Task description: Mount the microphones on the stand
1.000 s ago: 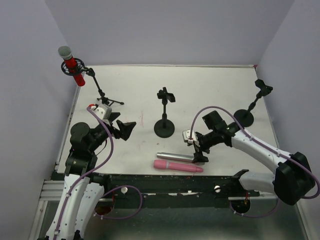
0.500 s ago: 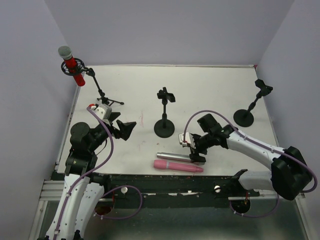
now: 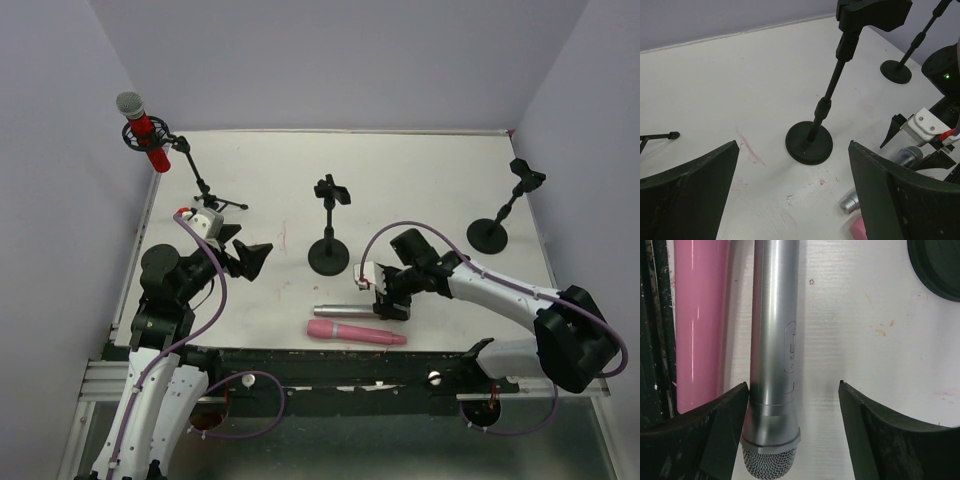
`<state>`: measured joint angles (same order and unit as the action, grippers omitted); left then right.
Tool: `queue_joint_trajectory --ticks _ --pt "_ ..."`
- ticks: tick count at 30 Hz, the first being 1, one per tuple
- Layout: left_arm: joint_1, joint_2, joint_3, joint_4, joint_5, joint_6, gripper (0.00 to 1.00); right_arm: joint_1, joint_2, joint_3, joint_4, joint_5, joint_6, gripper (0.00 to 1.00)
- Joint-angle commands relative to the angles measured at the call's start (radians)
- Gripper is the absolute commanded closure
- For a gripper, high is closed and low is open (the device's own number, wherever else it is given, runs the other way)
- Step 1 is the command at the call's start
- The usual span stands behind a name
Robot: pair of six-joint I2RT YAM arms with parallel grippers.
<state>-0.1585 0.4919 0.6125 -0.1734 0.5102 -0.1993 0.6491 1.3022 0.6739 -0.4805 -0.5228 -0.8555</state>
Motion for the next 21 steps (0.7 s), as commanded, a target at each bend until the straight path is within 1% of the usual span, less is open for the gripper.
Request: queue_joint_trajectory --ticks 1,9,13,16,17,21 --pt "0.004 -0.004 -0.005 0.017 0.025 -0.005 0.01 0.007 0.016 -0.004 0.055 0.07 0.05 0.2" --pt "0.004 -0.003 -0.005 0.017 0.027 -0.005 0.01 0.007 0.068 0.001 0.112 0.19 0.087 0.22" --pt "0.004 -0.003 -0.005 0.015 0.027 -0.005 0.01 0.007 0.072 -0.005 0.123 0.207 0.078 0.22" --pt "0.004 -0.004 -0.003 0.015 0.031 -0.006 0.01 0.007 0.077 -0.005 0.132 0.225 0.067 0.25" --pt "0.004 -0.004 -0.003 0.015 0.031 -0.006 0.01 0.007 0.081 -0.004 0.137 0.239 0.069 0.27" --pt "0.004 -0.003 -0.003 0.018 0.037 -0.009 0.01 0.007 0.101 0.018 0.151 0.325 0.085 0.27"
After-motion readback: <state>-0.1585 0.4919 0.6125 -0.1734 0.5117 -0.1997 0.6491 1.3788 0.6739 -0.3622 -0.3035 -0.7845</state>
